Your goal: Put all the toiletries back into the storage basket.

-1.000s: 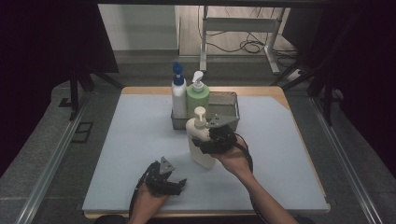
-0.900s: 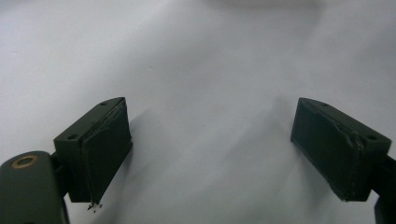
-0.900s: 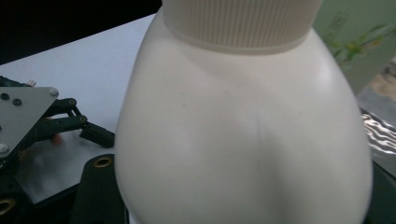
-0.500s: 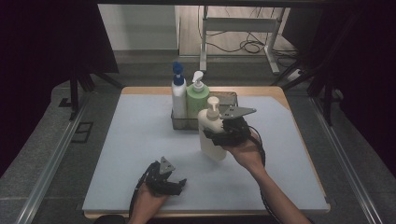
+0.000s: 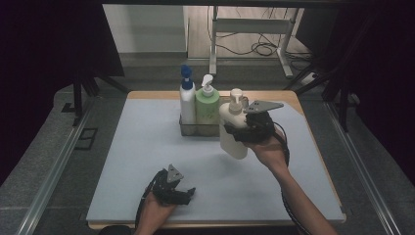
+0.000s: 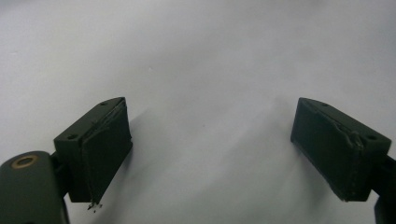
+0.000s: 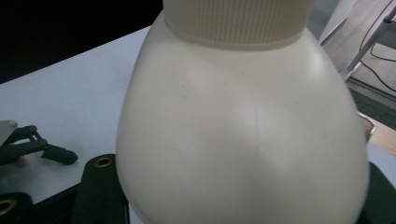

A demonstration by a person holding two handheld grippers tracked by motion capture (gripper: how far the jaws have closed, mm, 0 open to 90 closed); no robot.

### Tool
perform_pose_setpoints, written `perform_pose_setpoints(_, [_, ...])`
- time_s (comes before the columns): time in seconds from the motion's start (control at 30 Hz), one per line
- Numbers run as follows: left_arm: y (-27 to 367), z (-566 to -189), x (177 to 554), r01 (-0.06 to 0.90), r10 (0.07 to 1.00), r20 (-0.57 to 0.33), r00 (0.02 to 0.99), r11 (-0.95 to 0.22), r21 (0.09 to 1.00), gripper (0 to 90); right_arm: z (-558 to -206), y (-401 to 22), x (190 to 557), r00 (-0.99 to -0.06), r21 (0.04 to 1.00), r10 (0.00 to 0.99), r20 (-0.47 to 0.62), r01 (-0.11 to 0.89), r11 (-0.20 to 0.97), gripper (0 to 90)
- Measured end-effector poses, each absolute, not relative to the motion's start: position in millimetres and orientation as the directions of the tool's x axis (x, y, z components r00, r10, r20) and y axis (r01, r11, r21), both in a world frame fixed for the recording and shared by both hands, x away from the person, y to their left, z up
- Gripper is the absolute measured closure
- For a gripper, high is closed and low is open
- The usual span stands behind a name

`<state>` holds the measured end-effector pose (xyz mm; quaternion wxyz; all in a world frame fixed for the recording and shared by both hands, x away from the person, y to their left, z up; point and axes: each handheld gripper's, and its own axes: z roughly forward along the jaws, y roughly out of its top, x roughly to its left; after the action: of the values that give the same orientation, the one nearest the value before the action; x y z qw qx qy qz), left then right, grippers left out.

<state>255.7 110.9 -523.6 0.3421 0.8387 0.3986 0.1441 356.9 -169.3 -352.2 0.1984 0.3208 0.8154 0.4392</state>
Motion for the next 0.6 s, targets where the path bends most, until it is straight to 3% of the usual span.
perform_pose_setpoints(0.6, [111, -524, 256, 0.57, 0.767, -0.032, 0.641, -0.447, 0.689, 12.0, -336, -186, 387, -0.635, 0.869, 0.77, -0.064, 0.343, 0.356, 38.9])
